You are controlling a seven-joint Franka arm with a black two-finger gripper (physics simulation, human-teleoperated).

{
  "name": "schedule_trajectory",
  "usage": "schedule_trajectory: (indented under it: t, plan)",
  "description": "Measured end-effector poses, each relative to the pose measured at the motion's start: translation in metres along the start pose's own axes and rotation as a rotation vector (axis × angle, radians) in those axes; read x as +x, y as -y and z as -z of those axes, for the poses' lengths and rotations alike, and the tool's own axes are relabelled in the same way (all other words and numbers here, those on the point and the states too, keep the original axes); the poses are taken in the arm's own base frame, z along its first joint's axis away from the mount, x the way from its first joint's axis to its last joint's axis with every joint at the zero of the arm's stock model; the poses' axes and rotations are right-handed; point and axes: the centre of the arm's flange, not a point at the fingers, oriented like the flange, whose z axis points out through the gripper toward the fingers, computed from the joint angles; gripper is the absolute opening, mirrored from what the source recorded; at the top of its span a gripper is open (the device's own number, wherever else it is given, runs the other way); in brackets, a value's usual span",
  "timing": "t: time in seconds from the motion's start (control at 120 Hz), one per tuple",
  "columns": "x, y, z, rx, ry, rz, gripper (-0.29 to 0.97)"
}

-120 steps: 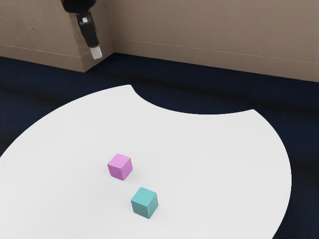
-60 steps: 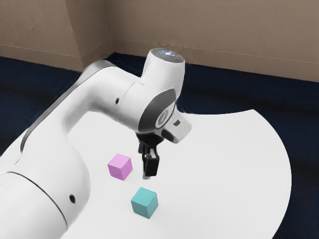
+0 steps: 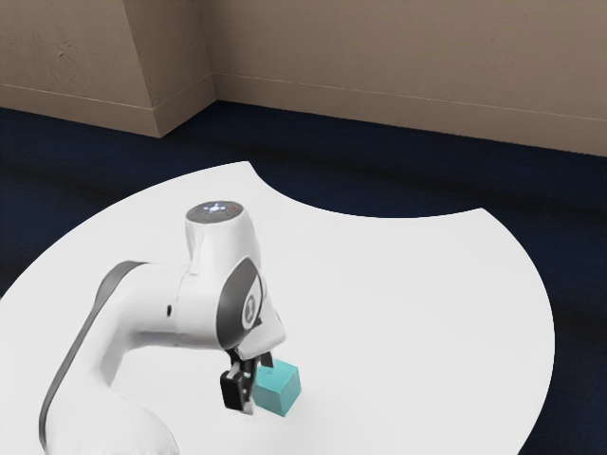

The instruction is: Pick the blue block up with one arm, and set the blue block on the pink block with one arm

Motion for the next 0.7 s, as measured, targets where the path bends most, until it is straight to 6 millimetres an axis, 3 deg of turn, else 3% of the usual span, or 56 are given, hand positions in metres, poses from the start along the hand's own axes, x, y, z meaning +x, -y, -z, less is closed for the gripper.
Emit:
schedule_trajectory:
  t: [0.117, 0.275, 0.417, 0.617, 0.7]
  plan:
    - [-0.008, 0.019, 0.005, 0.078, -0.037, -0.122, 0.68]
    - [-0.012, 0.045, -0.013, 0.113, -0.054, -0.265, 0.68]
    - [-0.014, 0.070, -0.006, 0.129, -0.077, -0.355, 0.68]
    - [-0.017, 0.072, -0.008, 0.048, -0.060, -0.420, 0.68]
    - [-0.018, 0.070, -0.021, 0.005, -0.047, -0.410, 0.68]
